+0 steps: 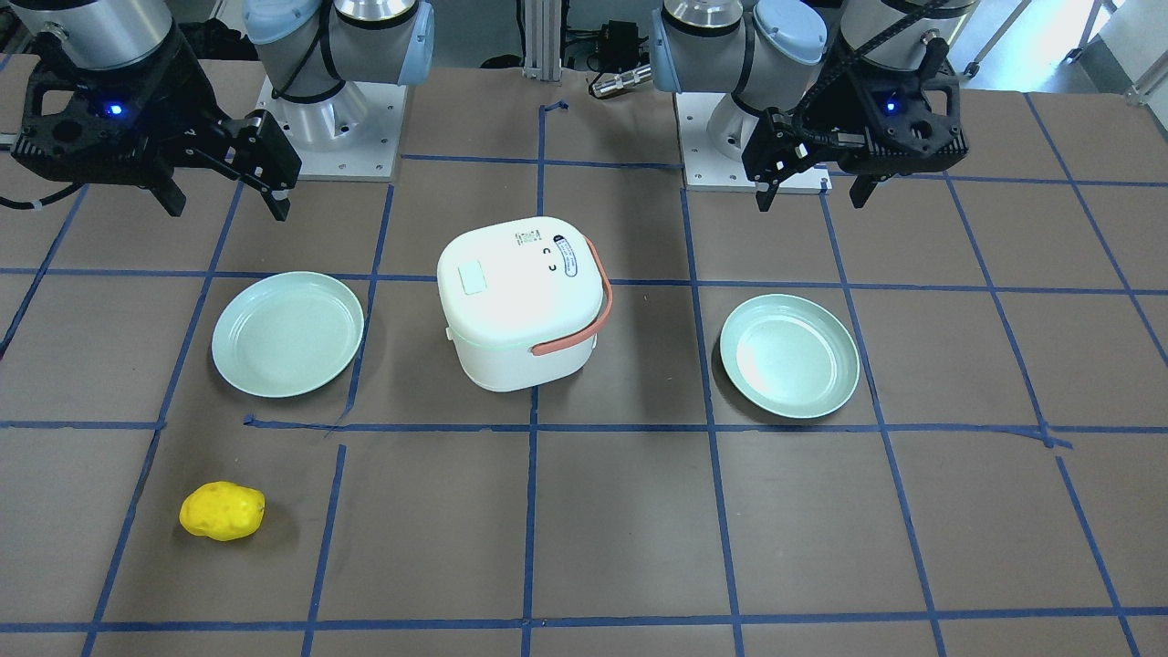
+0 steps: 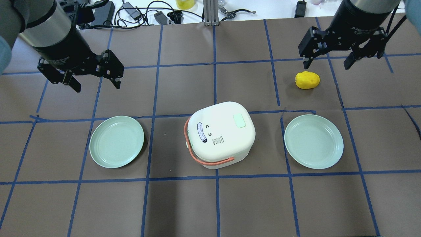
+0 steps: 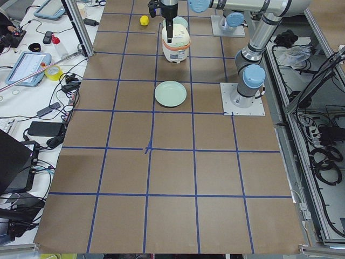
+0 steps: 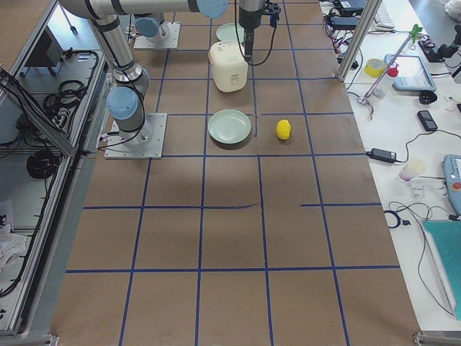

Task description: Press rice cooker button

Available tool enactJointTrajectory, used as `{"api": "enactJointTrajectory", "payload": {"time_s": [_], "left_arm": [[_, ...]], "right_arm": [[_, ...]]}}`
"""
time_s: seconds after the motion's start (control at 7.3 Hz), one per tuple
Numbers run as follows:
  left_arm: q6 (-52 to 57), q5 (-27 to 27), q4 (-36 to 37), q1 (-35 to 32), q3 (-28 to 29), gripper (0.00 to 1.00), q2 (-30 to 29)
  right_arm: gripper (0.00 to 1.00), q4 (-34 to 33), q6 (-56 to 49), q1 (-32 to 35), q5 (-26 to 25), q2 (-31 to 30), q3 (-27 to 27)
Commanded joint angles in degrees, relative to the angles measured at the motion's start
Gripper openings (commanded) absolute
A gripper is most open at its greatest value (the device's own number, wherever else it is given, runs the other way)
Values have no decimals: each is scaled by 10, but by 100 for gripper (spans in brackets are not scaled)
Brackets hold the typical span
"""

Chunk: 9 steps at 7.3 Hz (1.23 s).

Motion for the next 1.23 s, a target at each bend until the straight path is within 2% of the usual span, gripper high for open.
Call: {"api": "enactJointTrajectory", "payload": {"time_s": [0.0, 0.14, 0.27, 0.41, 0.55, 0.82, 1.1], "left_arm": [[0, 0, 0, 0, 0, 100, 0], [0, 0, 0, 0, 0, 100, 0], [0, 0, 0, 0, 0, 100, 0], [0, 0, 0, 0, 0, 100, 0], [0, 0, 0, 0, 0, 100, 0], [0, 0, 0, 0, 0, 100, 0], [0, 0, 0, 0, 0, 100, 0]], "right_arm": [[68, -5, 34, 44, 2, 7, 4], [35, -6, 35, 69, 3, 18, 4], [33, -6, 37, 93, 4, 25, 6], [20, -6, 43, 125, 4, 36, 8], [1, -6, 93, 149, 13, 46, 13], [0, -9, 114, 155, 58, 53, 37], [0, -49, 113, 157, 72, 57, 74]]}}
